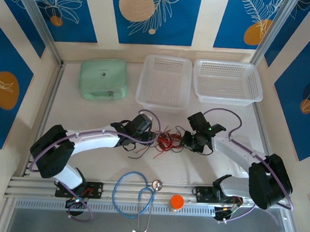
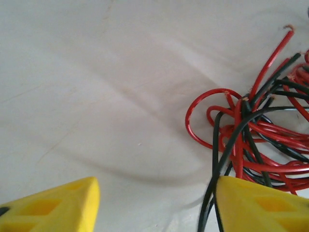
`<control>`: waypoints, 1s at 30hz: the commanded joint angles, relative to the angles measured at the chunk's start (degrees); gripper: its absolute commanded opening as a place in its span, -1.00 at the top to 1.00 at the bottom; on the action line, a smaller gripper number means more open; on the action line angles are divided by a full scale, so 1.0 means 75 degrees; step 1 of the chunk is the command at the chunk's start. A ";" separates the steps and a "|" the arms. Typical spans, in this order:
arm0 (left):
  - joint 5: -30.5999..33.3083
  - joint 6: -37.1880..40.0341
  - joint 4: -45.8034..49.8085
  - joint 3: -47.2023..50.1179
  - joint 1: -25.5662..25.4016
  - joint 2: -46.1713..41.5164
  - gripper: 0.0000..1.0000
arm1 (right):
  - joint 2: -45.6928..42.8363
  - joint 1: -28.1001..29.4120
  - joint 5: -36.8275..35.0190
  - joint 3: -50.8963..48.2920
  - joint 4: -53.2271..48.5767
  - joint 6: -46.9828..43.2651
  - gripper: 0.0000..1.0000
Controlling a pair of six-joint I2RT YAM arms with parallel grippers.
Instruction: Untangle the cables
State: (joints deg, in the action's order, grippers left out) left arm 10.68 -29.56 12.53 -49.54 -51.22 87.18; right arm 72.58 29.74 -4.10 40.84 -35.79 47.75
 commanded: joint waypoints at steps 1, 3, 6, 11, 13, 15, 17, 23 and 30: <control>0.0279 0.0146 0.0283 -0.0178 0.0018 -0.0537 -0.37 | 0.0016 0.0425 -0.0024 0.0997 -0.0966 -0.0379 0.46; 0.0258 0.0242 0.0468 -0.0373 0.0022 -0.0670 -0.37 | 0.0051 0.0782 -0.0344 0.1563 -0.1381 -0.0480 0.45; 0.0034 0.0353 0.0607 -0.0636 0.0013 -0.0687 -0.35 | 0.0235 0.1127 -0.0569 0.2060 -0.1609 -0.0444 0.45; -0.0523 0.0223 0.0101 -0.0633 0.0020 -0.0247 -0.31 | 0.0847 0.1014 -0.0447 0.1907 -0.0808 -0.0125 0.47; -0.0706 0.0126 -0.0198 -0.0582 0.0015 -0.0033 -0.28 | 0.1117 0.0866 -0.0458 0.1813 -0.0512 -0.0030 0.47; -0.0861 0.0053 -0.0443 -0.0567 0.0016 0.0174 -0.27 | 0.1331 0.0721 -0.0403 0.1735 -0.0283 0.0023 0.47; -0.1022 -0.0005 -0.0673 -0.0565 0.0017 0.0340 -0.23 | 0.1453 0.0632 -0.0403 0.1621 0.0032 0.0082 0.45; -0.1457 -0.0110 -0.1105 -0.0578 0.0009 0.0675 -0.09 | 0.1632 0.0500 -0.0477 0.1356 0.0397 0.0231 0.46; -0.1760 -0.0178 -0.1300 -0.0543 -0.0002 0.0961 0.07 | 0.1667 0.0360 -0.0497 0.1060 0.0726 0.0346 0.67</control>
State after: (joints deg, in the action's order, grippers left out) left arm -0.27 -30.20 4.62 -53.67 -51.24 93.47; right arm 84.58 33.08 -7.73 49.71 -31.66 49.10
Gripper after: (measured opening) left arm 0.472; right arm 0.191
